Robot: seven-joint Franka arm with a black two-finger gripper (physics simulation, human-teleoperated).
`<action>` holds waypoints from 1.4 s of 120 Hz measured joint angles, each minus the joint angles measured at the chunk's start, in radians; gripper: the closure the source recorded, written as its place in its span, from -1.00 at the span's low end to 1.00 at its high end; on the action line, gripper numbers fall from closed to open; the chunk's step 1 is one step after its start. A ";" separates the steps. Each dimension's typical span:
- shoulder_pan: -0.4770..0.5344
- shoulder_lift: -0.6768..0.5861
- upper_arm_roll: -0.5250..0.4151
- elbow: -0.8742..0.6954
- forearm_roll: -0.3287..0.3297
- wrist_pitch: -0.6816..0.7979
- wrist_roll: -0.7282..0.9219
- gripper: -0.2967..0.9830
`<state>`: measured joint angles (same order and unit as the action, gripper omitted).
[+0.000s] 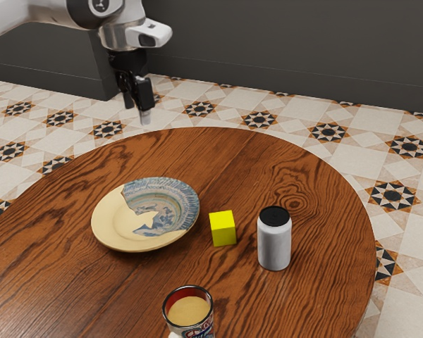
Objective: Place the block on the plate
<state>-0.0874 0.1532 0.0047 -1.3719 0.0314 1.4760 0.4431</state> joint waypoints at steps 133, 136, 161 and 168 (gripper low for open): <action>-0.112 0.347 0.025 -0.003 -0.055 0.252 0.279 -0.53; -0.115 0.360 0.025 0.002 -0.057 0.258 0.280 -0.53; -0.150 0.433 0.023 0.037 -0.064 0.291 0.290 -0.53; -0.152 0.450 0.022 0.039 -0.068 0.299 0.291 -0.53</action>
<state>-0.2397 0.6029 0.0271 -1.3334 -0.0363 1.7755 0.7339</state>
